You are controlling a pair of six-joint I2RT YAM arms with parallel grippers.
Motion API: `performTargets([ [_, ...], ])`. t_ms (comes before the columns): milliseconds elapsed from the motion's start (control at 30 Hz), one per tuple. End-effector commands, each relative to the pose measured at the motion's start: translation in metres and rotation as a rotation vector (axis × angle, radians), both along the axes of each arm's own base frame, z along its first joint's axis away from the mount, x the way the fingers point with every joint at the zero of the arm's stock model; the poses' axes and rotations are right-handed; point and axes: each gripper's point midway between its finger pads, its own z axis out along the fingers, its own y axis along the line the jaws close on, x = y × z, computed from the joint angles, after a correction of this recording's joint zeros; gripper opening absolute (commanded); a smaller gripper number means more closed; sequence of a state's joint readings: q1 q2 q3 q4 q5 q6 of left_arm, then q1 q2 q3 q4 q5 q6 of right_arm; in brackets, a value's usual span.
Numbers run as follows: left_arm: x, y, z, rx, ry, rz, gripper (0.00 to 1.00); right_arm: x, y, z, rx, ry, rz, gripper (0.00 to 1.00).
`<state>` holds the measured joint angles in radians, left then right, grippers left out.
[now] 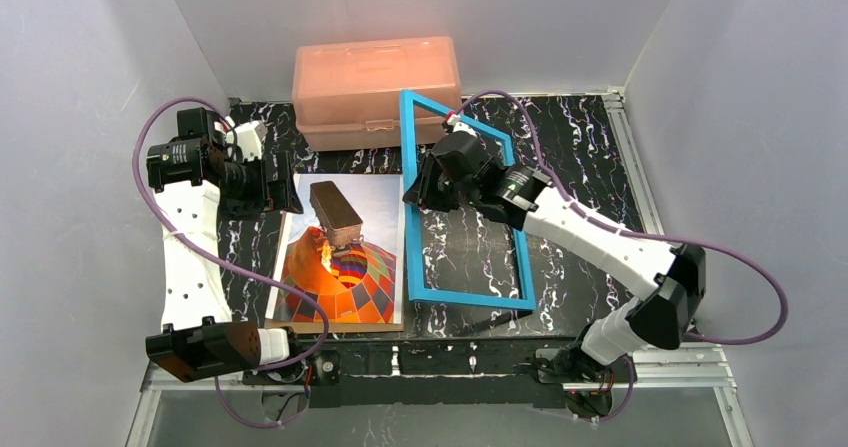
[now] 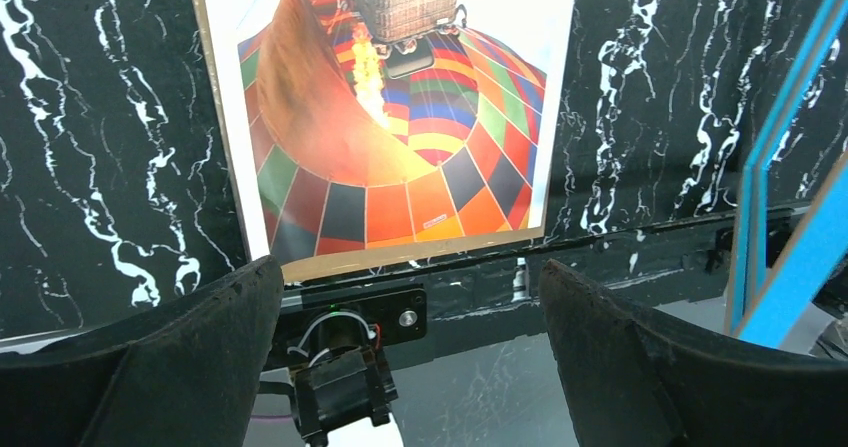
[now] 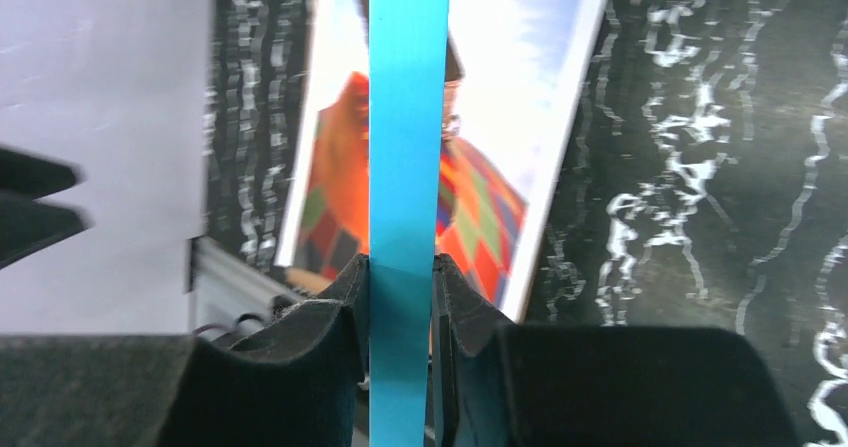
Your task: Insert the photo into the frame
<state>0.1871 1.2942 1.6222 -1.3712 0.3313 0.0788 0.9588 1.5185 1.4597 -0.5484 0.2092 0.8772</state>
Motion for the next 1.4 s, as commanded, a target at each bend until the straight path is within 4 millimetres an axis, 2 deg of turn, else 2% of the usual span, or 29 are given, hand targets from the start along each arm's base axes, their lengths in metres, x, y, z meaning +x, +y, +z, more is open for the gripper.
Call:
performTargets([
  [0,-0.007,-0.015,0.008,-0.08,-0.006,-0.019,0.98,-0.019,0.02,0.075,0.253,-0.024,0.08,0.01],
  [200,0.0,-0.027,0.002,-0.142,-0.024,-0.028,0.98,-0.038,0.046,0.13,0.499,-0.009,0.194,0.01],
  [300,0.005,-0.04,-0.001,-0.196,-0.035,-0.05,0.98,-0.045,0.051,0.169,0.604,-0.038,0.242,0.01],
  [433,0.014,-0.058,-0.011,-0.222,-0.052,-0.084,0.98,-0.052,0.042,0.212,0.704,-0.089,0.262,0.01],
  [500,0.02,-0.07,-0.018,-0.211,-0.047,-0.128,0.98,-0.055,0.035,0.225,0.776,-0.086,0.265,0.01],
  [533,0.019,-0.085,-0.021,-0.21,-0.04,-0.179,0.98,-0.058,0.033,0.228,0.814,-0.082,0.271,0.01],
  [667,0.03,-0.109,-0.027,-0.254,-0.026,-0.218,0.98,-0.064,0.027,0.24,0.966,-0.049,0.298,0.01],
  [900,0.045,-0.142,-0.029,-0.402,-0.072,-0.285,0.98,-0.072,0.015,0.304,1.152,-0.112,0.369,0.01],
  [1100,0.053,-0.155,-0.053,-0.482,-0.022,-0.29,0.98,-0.073,0.014,0.316,1.254,-0.062,0.389,0.01],
  [1367,0.066,-0.155,-0.066,-0.476,-0.071,-0.27,0.98,-0.071,0.011,0.323,1.341,-0.057,0.387,0.01],
])
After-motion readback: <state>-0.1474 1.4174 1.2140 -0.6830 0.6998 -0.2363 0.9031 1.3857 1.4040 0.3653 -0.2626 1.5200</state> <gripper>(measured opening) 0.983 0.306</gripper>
